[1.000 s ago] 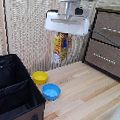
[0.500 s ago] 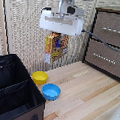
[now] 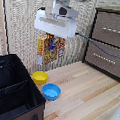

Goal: Position your gripper near the granola bar, please. Lightly grip the granola bar with your gripping tool. Relocate your gripper along with the granola bar toward the leading division of the caddy with caution. Gently release the granola bar into the leading division of the caddy.

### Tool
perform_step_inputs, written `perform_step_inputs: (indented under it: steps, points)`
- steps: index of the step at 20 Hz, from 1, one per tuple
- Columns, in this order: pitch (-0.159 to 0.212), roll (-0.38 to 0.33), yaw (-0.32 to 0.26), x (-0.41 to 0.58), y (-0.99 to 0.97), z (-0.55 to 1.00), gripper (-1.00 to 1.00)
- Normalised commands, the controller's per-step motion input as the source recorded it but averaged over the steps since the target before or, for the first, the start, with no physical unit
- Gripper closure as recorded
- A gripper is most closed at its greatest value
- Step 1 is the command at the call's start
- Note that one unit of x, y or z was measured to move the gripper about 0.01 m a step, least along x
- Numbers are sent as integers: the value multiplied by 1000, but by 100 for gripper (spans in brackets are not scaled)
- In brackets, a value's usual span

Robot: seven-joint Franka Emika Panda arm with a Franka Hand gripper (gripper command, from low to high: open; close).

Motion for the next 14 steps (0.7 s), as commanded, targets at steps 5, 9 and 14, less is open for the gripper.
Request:
perform_step_inputs:
  steps: [5, 9, 14]
  points:
    - [53, 0, -124, -55, 623, 123, 100]
    - [28, 0, -136, 0, 662, 149, 100]
    - [23, 2, -135, 0, 683, 149, 100]
